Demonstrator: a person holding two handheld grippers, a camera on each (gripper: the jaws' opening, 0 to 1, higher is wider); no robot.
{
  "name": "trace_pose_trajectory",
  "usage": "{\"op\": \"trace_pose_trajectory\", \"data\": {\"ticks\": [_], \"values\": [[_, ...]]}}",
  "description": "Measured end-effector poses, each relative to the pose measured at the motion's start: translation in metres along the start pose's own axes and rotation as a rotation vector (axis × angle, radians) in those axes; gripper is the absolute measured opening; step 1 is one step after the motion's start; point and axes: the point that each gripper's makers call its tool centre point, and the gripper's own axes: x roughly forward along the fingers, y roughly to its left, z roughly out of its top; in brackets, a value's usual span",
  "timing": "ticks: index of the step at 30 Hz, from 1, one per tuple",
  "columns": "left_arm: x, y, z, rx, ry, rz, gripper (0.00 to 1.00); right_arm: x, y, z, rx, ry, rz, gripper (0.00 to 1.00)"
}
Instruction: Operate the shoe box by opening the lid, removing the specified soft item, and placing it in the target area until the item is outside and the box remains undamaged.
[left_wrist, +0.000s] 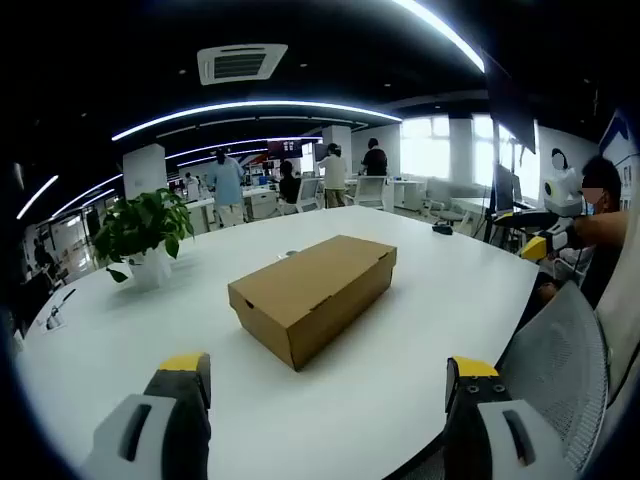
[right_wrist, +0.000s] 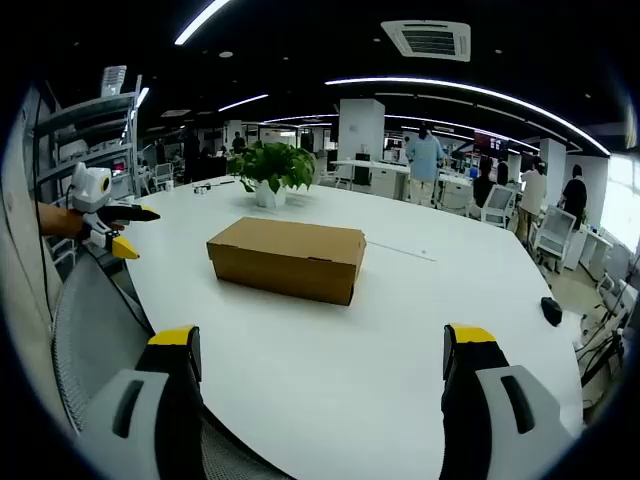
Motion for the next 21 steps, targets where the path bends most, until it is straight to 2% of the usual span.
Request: {"op": "trace_pose_trajectory", "data": {"ticks": [21], "values": [[0.0000, 0.0003, -0.0012, -0.005, -0.001, 0.007, 1.00, 0.0010, -0.0025, 0.0007, -0.002, -0.002, -0.006, 0.96]]}}
